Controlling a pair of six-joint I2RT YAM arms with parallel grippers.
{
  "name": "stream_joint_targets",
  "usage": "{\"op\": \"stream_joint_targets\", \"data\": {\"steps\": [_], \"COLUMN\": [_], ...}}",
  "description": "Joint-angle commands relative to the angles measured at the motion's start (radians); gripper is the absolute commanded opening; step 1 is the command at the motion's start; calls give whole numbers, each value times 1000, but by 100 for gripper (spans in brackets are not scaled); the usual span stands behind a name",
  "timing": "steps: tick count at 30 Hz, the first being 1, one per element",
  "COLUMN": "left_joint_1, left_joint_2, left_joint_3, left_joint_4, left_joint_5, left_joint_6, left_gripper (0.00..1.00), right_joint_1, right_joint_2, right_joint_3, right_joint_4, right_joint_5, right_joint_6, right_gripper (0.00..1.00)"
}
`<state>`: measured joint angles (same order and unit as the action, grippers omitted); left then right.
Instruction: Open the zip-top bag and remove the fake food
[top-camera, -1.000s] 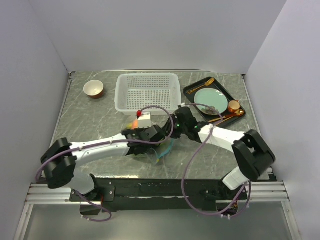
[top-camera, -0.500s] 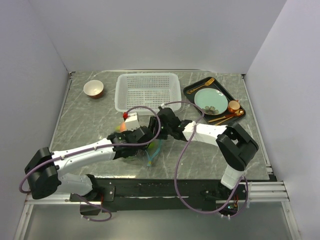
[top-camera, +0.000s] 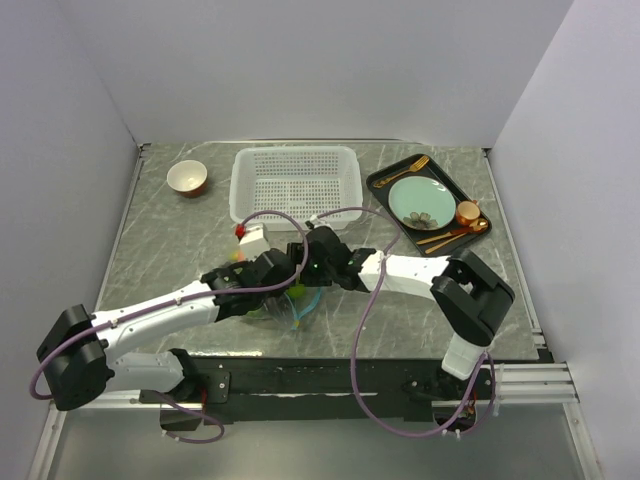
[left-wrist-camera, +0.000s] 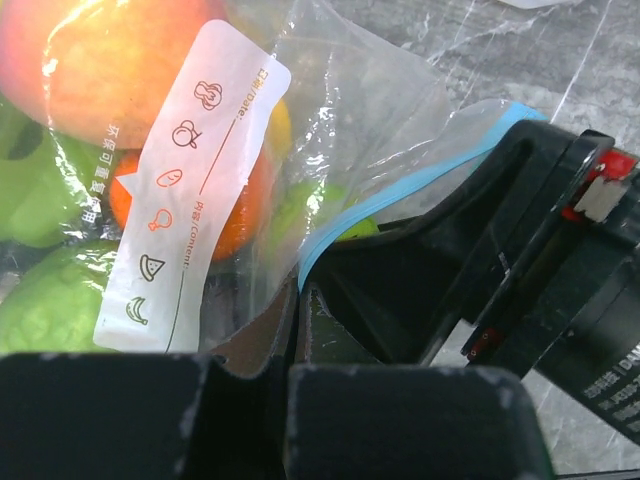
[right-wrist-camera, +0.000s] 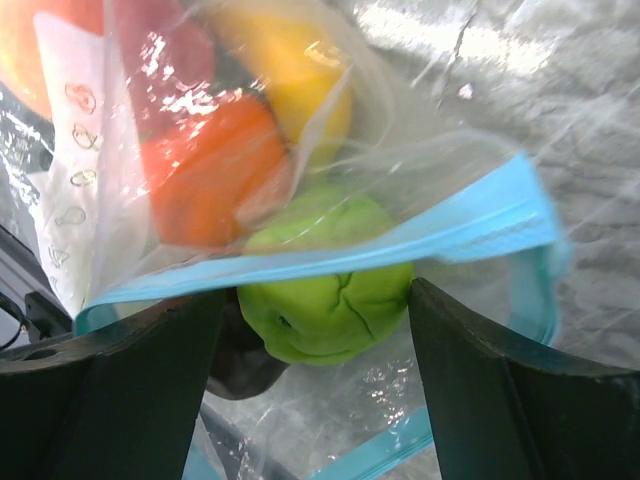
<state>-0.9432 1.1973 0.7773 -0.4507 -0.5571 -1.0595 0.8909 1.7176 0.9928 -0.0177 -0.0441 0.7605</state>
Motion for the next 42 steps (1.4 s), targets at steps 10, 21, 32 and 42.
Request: {"op": "stream_joint_targets", "data": {"steps": [10,21,32,42], "left_joint_1": [29,44,96,127], "left_joint_2": [-53,-56,-39,-33], "left_joint_3": [-41,-59,-61,-61], "left_joint_4": [79,70,122,142], "left_joint_5": [37,22,42,74], "left_joint_6": [7,-5,23,46], "left_gripper": [1,1,1,1], "right_joint_1": [28,28,26,-121], "right_joint_2": [51,-71,-245,-342], "right_joint_3": [44,6,-54,56], "right_joint_4": [-42,-30,-116,-231], "right_joint_5": [78,87,121,119], "right_joint_6": [-15,-43,-58,-130], "right_gripper": [81,40,38,38]}}
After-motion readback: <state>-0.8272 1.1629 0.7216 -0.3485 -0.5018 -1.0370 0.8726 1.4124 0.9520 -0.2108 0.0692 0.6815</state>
